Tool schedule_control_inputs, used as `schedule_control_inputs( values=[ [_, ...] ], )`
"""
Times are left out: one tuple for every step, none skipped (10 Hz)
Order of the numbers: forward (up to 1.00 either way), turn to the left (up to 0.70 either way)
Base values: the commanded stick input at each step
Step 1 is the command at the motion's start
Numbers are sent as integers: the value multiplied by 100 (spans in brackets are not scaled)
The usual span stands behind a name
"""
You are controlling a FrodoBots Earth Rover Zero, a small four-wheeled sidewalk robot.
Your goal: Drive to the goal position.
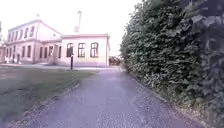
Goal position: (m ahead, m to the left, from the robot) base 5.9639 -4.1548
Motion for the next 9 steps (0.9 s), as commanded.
schedule_control_inputs(
  values=[
    [70,0],
    [70,0],
    [70,0],
    [70,0],
    [70,0],
    [70,0],
    [70,0],
    [70,0],
    [70,0]
  ],
)
